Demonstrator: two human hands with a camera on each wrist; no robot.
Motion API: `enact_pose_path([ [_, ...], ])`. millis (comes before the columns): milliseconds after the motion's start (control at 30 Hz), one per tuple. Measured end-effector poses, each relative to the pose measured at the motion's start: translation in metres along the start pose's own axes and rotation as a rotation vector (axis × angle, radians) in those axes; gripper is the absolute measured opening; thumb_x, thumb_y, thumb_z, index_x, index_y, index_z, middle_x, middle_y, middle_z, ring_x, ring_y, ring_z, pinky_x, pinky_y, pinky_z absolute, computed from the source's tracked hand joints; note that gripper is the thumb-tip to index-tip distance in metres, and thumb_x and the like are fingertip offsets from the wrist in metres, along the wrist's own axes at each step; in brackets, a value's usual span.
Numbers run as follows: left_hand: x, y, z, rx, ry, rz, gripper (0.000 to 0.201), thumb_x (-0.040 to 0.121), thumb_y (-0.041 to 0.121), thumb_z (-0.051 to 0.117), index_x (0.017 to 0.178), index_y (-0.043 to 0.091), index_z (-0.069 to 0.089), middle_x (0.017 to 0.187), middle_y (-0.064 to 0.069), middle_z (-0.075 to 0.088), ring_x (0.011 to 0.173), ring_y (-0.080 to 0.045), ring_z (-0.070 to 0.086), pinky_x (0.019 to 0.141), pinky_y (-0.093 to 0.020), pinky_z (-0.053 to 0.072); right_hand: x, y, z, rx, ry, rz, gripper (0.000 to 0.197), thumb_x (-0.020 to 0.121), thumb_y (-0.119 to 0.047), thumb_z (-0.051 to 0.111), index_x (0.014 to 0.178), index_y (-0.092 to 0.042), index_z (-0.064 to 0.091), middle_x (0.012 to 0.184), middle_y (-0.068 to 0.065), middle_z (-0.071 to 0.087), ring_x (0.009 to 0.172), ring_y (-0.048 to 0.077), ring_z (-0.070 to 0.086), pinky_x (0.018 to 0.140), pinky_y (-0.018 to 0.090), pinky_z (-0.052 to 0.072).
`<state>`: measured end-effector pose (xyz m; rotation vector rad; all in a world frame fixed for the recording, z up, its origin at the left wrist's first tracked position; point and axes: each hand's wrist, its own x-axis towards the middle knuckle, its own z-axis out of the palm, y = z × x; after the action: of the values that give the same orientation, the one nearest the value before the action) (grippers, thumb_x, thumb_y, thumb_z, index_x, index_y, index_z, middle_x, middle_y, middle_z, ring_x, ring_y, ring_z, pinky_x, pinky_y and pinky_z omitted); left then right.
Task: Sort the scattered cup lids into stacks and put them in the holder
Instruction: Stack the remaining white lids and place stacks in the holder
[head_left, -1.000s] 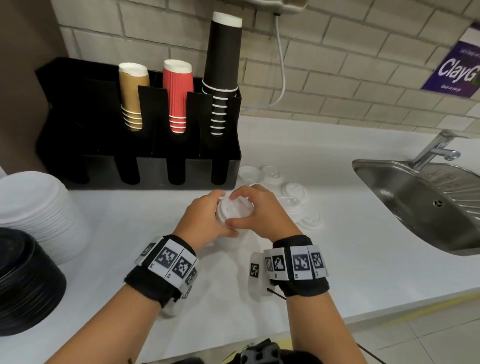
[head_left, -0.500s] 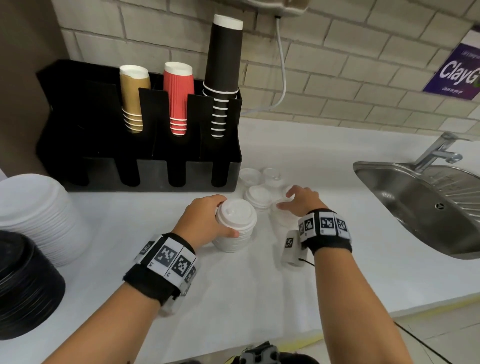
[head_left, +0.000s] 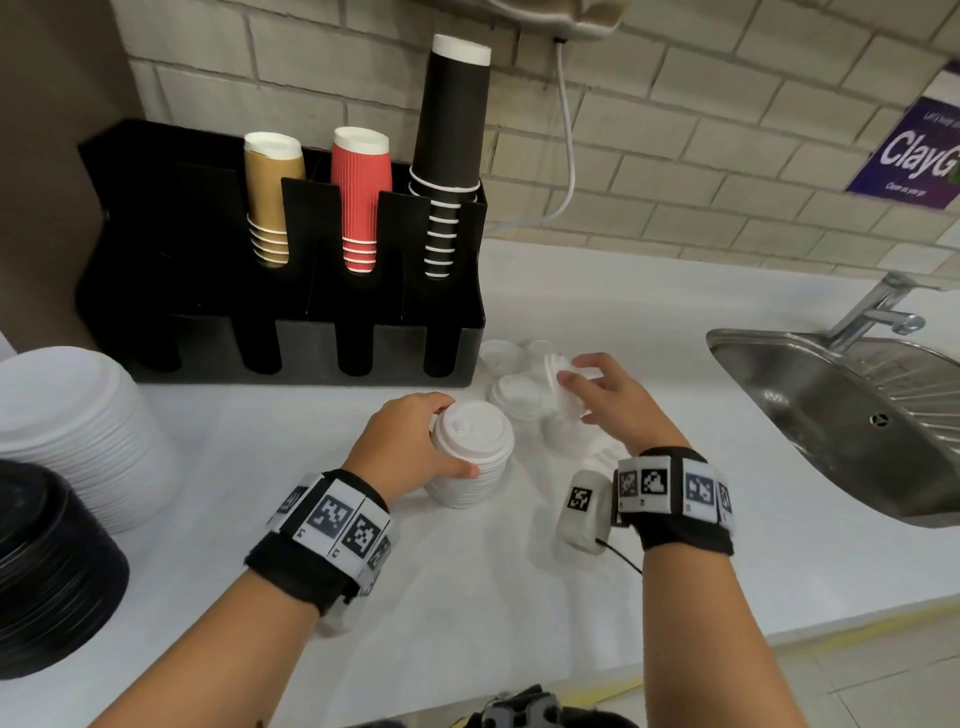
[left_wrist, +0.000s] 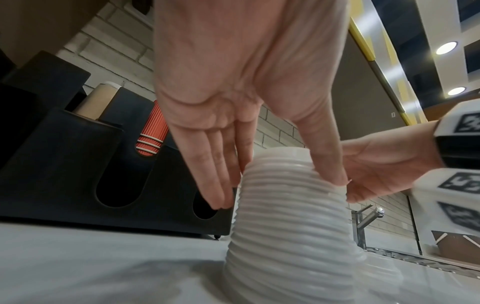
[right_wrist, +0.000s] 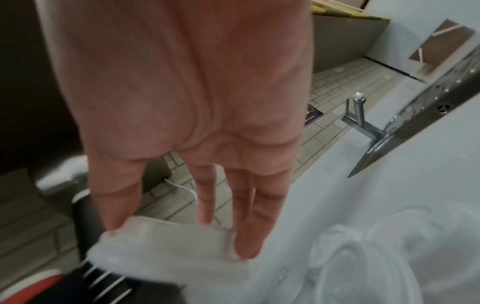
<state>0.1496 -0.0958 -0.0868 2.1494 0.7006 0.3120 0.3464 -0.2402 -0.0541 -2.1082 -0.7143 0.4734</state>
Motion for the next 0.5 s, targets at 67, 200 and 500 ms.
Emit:
enact_pose_path([
  [67, 0.0, 0.0, 0.0, 0.049, 0.015, 0.009, 0.07, 0.057, 0.034, 0.092, 0.119, 0.022, 0.061, 0.113, 0.009, 0.054, 0.101, -0.018, 0.059, 0.092, -0.037, 0.049, -0.016, -0.003, 0.01, 0.104, -0.023, -0.074, 0.032, 0.085, -0.036, 0.07, 0.114, -0.028, 0.058, 0.104, 0.002, 0.064, 0.085, 0.011, 0.064, 0.072, 0.023, 0.055],
  [200, 0.0, -0.001, 0.0, 0.085, 0.026, 0.027, 0.069, 0.057, 0.038, 0.091, 0.118, 0.022, 0.062, 0.106, 0.009, 0.052, 0.088, -0.016, 0.059, 0.082, -0.032, 0.049, -0.037, -0.009, 0.032, 0.047, -0.072, -0.269, 0.042, 0.073, -0.023, 0.082, 0.11, -0.026, 0.063, 0.101, -0.009, 0.067, 0.089, 0.004, 0.063, 0.075, 0.011, 0.049],
  [500, -0.001, 0.002, 0.003, 0.03, 0.037, 0.01, 0.122, 0.058, 0.037, 0.091, 0.152, 0.02, 0.016, 0.117, 0.005, 0.059, 0.098, -0.02, 0.062, 0.089, -0.035, 0.05, -0.041, -0.024, 0.054, -0.176, -0.109, -0.376, 0.052, 0.067, -0.024, 0.085, 0.114, -0.027, 0.063, 0.112, -0.001, 0.061, 0.098, 0.014, 0.058, 0.083, 0.026, 0.05],
])
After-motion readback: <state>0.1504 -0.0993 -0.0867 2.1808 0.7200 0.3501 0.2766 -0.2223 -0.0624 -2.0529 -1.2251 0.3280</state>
